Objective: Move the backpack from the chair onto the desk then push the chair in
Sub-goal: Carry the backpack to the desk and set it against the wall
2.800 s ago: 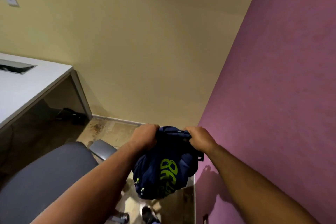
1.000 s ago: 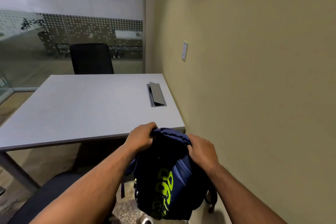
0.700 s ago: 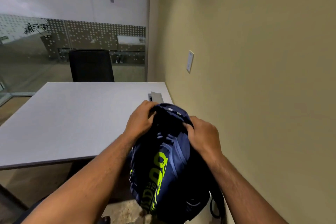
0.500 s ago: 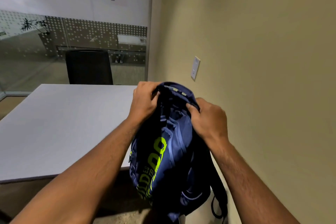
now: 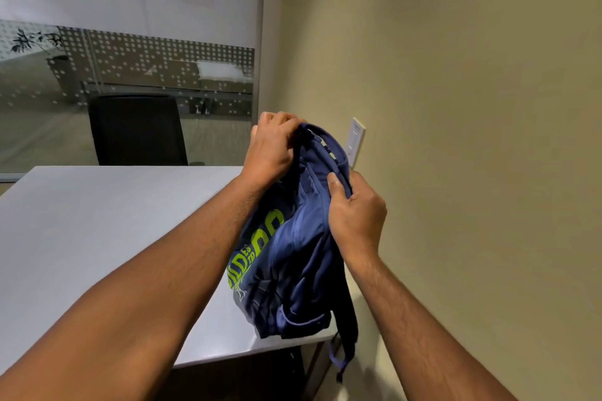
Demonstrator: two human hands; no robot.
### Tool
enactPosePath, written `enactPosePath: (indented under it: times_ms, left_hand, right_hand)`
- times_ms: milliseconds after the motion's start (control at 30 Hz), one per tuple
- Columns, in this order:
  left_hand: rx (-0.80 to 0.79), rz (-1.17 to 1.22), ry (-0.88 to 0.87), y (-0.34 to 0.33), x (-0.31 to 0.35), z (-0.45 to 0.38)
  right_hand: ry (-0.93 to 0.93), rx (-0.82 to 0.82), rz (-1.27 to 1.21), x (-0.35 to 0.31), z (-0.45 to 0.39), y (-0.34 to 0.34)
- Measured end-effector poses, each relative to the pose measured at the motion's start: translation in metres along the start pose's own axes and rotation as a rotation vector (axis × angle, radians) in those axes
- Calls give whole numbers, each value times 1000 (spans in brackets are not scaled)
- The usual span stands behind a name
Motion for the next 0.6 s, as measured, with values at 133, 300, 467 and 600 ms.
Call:
enactPosePath:
  times_ms: [133,300,467,600]
  left_hand:
    - [-38,3,5,-30,-13,-20]
    - [-106,-4,6,-78,-27,-36]
    - [-154,-25,78,-124,-34,-45]
    - [-185,29,195,-154,-43,-36]
  right_hand:
    - [-52,-17,-34,34,-13,-28]
    - [-113,-85,25,74,-33,-51]
    - [-143,-245,190,113,-45,-69]
    - [-119,-334,328,134,-39,-74]
Point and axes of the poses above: each hand's wrist, its own z-axis away from the middle knuckle, its own y-axis out of the back of the hand, x = y × z, the point moved 8 cm from there along -z, towards the middle knuckle, and after that the axes turned 9 degrees about y, right-handed, at the moved point
